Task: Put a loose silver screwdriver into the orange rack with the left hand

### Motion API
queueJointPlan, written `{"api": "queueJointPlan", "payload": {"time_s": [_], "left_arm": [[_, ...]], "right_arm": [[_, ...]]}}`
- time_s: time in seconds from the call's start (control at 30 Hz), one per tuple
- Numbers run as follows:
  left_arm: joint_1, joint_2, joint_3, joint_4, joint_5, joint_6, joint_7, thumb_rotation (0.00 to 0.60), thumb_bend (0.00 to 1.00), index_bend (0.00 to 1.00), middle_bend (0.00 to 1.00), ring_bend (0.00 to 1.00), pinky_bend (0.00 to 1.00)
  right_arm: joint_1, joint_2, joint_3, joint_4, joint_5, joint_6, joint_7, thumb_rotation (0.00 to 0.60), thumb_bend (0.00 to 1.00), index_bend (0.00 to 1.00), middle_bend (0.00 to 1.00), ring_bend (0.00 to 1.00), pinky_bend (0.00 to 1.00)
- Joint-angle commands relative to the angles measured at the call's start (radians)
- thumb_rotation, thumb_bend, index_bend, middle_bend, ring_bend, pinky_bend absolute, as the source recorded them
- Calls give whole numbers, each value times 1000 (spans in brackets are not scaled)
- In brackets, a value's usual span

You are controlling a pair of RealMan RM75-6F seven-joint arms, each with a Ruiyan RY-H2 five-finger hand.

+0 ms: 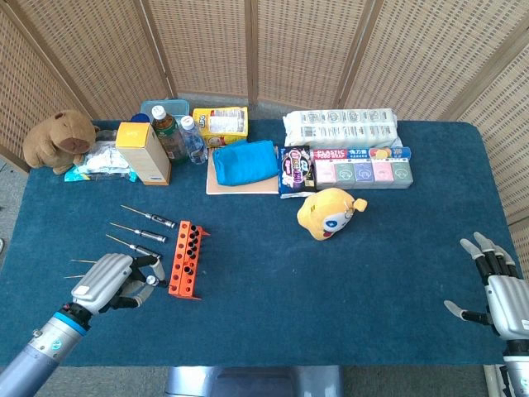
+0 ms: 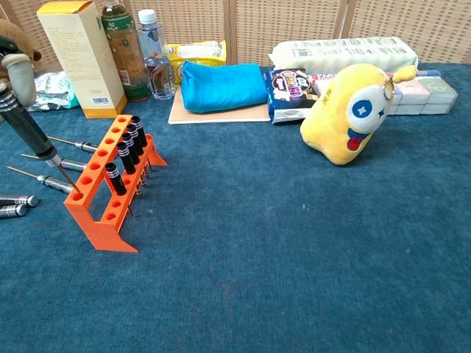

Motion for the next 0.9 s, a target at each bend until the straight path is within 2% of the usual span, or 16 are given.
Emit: {"api": "queueJointPlan", "payload": {"time_s": [0.03, 0.37, 0.67, 0.9], "left_arm": [[-26, 6, -11, -29, -61, -20, 63, 600, 421, 493, 1000, 1000, 1000], [-77, 0, -26, -65, -193, -38, 180, 600, 421, 492, 1000, 1000, 1000], [-111, -9, -21, -84, -247, -48, 253, 600, 413, 490, 1000, 1000, 1000], [-120, 12, -10, -95, -258, -52, 279, 600, 375, 303, 1000, 1000, 1000]], "right_arm": [[0, 1, 0, -1, 1, -1, 2, 600, 18, 90, 0, 0, 0], [0, 3, 0, -3, 1, -2, 2, 600, 18, 90, 0, 0, 0], [0, 7, 1, -4, 7, -4, 5, 600, 18, 89, 0, 0, 0], [-2, 10, 2, -5, 6, -2, 11, 600, 19, 90, 0, 0, 0]]}}
